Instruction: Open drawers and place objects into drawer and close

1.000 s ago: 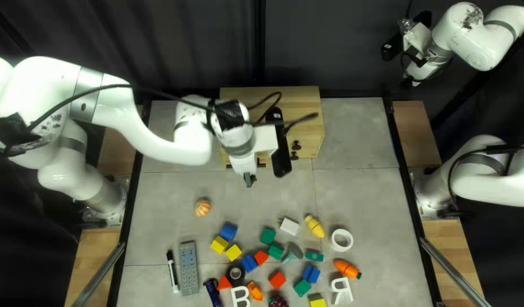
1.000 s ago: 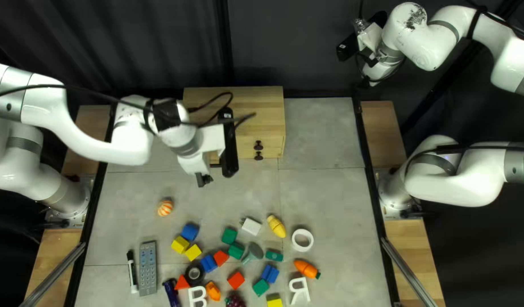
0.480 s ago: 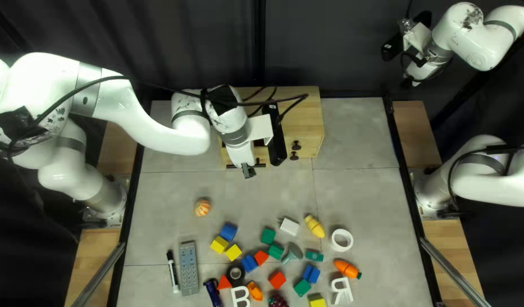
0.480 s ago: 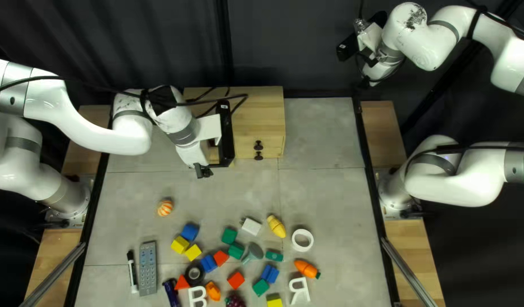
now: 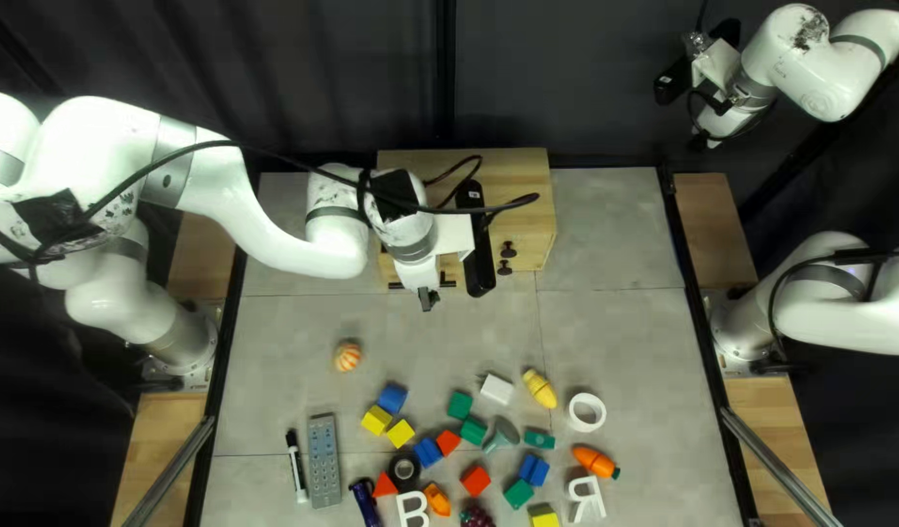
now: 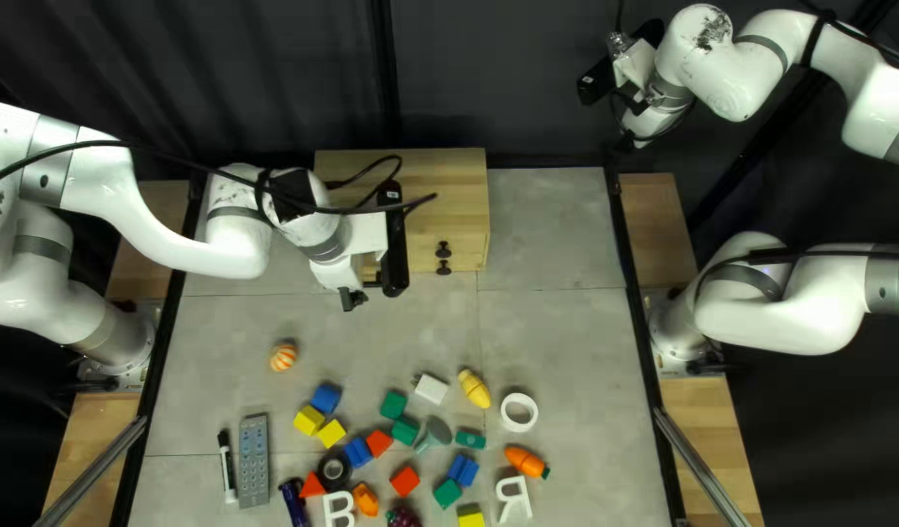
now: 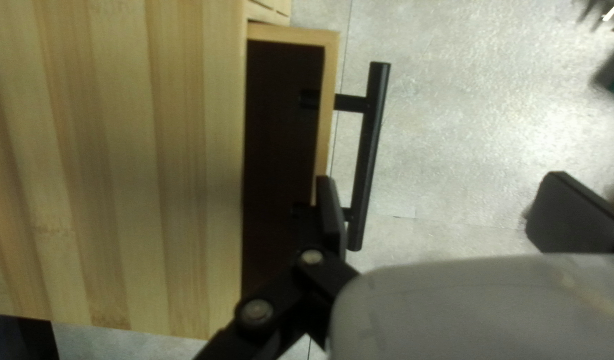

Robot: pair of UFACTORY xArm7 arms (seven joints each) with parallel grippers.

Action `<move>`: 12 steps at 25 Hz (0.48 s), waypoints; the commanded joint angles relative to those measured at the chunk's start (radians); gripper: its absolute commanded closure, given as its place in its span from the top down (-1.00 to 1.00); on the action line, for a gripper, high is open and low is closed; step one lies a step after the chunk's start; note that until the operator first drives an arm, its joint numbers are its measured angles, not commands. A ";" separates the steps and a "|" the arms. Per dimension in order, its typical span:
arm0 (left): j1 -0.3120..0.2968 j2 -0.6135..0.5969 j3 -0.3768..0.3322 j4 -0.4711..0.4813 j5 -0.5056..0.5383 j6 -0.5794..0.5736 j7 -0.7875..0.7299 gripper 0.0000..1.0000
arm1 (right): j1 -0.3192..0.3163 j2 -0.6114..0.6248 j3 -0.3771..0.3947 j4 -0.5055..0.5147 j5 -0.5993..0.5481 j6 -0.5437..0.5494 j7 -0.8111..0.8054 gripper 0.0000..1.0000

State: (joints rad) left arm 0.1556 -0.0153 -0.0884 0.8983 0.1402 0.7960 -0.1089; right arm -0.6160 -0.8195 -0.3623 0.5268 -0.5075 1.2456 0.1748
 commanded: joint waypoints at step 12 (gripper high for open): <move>0.002 0.018 0.002 -0.016 0.040 -0.031 -0.048 1.00 | 0.000 0.000 0.000 0.000 0.000 0.000 0.000 1.00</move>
State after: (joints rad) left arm 0.1575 -0.0048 -0.0871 0.8820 0.1765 0.7683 -0.1490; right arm -0.6160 -0.8195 -0.3623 0.5268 -0.5075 1.2456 0.1748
